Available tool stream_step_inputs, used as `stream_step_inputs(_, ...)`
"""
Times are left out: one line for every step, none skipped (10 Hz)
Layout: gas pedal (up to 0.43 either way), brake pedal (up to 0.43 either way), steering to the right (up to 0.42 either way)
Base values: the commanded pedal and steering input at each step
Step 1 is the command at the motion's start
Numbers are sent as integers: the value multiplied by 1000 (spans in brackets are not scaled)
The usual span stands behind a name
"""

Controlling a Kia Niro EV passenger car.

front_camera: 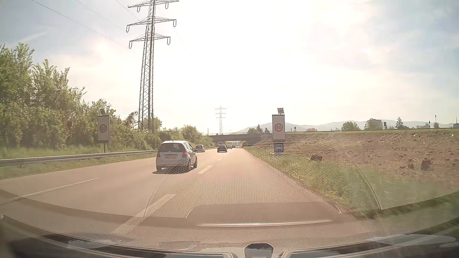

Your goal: Follow the waypoints while adhering to traffic rules and regulations

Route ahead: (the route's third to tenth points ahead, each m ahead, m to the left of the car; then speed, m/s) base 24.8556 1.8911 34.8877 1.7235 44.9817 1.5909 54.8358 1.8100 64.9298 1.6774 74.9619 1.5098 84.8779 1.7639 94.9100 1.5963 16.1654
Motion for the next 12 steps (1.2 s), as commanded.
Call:
stream_step_inputs(287, 0, 1)
stream_step_inputs(280, 0, 0)
stream_step_inputs(268, 0, 0)
stream_step_inputs(268, 0, 0)
stream_step_inputs(268, 0, 0)
stream_step_inputs(268, 0, 0)
stream_step_inputs(268, 0, 0)
stream_step_inputs(268, 0, 0)
stream_step_inputs(260, 0, 0)
stream_step_inputs(260, 0, 0)
stream_step_inputs(260, 0, 0)
stream_step_inputs(260, 0, 0)
